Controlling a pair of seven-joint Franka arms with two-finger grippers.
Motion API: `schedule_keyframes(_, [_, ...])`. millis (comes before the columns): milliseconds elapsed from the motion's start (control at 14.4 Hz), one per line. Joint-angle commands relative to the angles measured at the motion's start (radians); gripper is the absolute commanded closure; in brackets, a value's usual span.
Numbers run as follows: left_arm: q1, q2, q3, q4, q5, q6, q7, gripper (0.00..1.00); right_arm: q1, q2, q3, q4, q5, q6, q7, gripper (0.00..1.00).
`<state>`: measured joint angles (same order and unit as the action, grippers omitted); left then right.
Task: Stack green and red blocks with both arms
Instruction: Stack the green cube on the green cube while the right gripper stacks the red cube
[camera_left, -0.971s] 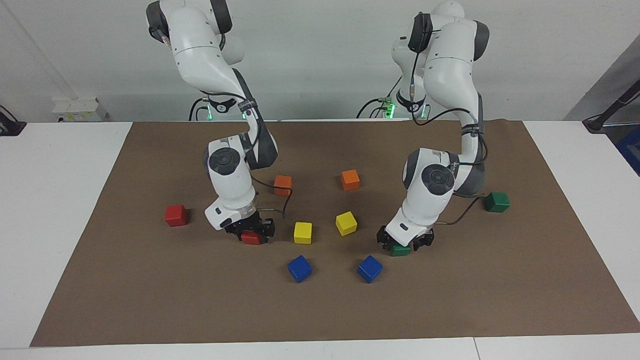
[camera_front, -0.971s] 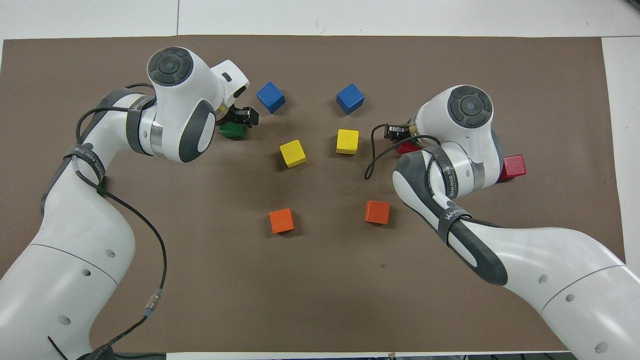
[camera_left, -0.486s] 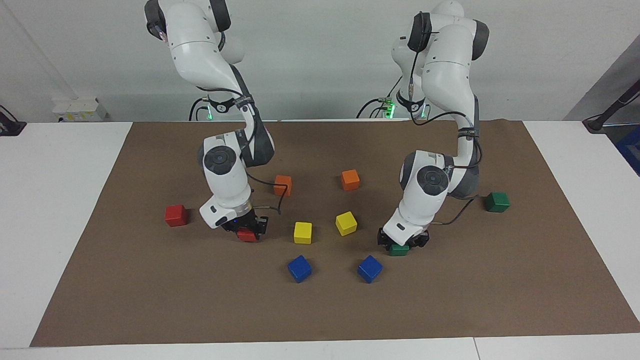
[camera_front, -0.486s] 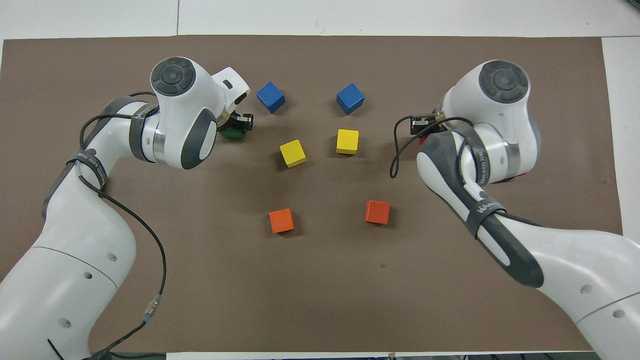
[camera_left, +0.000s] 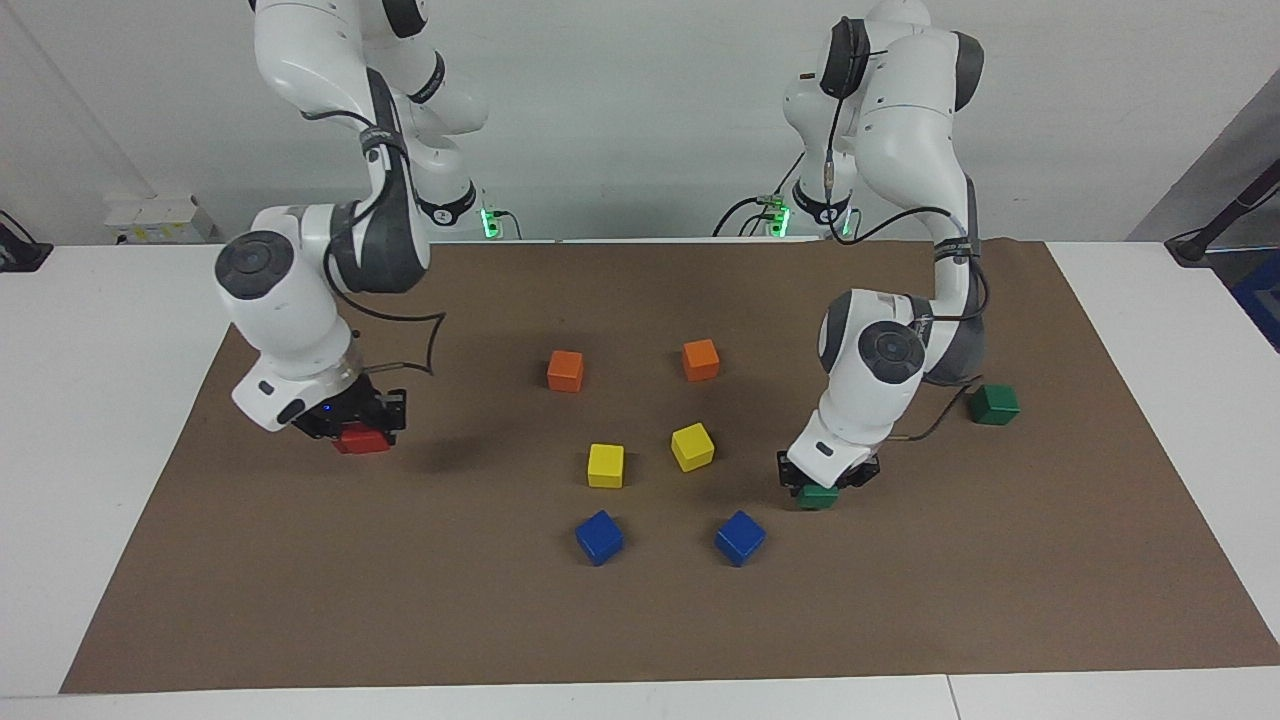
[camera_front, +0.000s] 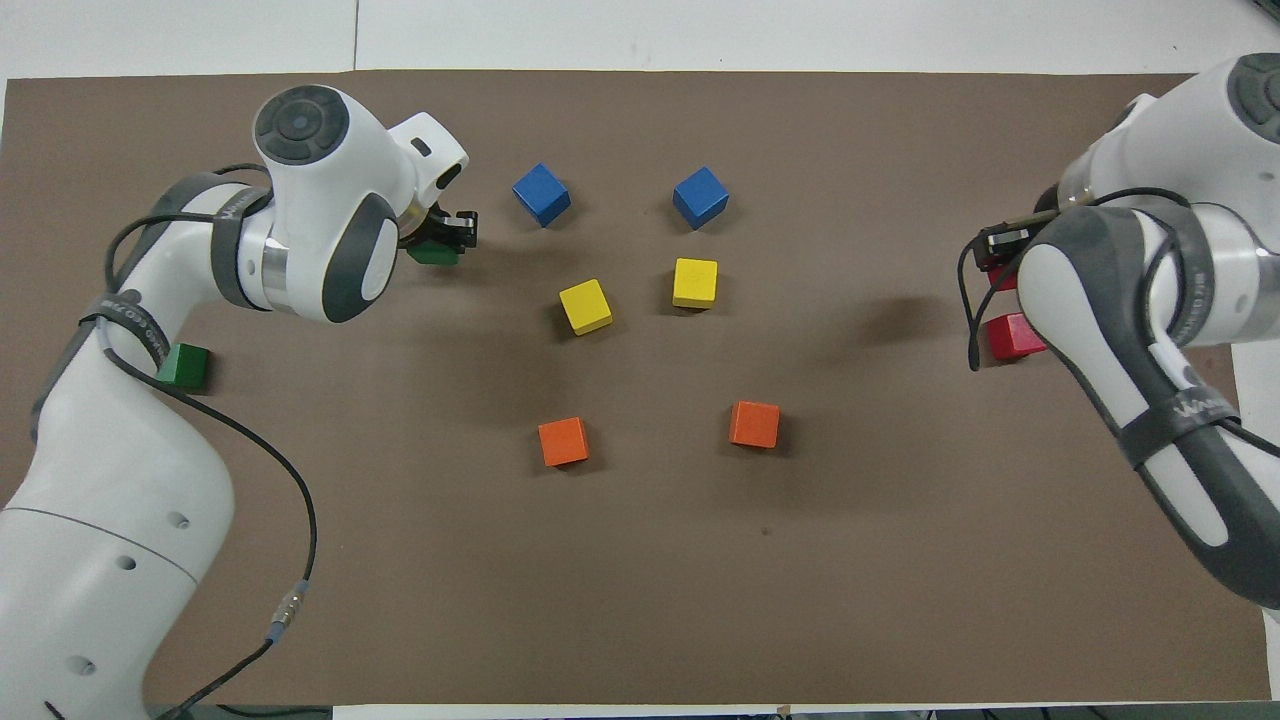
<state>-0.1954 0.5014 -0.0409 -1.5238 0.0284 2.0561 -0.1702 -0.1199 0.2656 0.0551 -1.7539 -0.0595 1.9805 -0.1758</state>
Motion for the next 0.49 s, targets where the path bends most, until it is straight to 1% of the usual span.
schedule_keyframes(0, [0.107,-0.140,-0.007,-0.106,0.018,-0.073,0.145,1.00,-0.037,-0.046,0.015,-0.103,0.016,0.031,-0.015,1.00])
schedule_keyframes(139, [0.198,-0.239,-0.008,-0.226,0.018,-0.062,0.252,1.00,-0.037,-0.071,0.014,-0.180,0.023,0.108,0.054,1.00])
schedule_keyframes(208, [0.236,-0.274,-0.008,-0.271,0.016,-0.059,0.323,1.00,-0.037,-0.083,0.014,-0.217,0.023,0.151,0.065,1.00])
schedule_keyframes(416, [0.351,-0.340,-0.008,-0.346,-0.011,-0.047,0.515,1.00,-0.037,-0.101,0.012,-0.289,0.023,0.234,0.064,1.00])
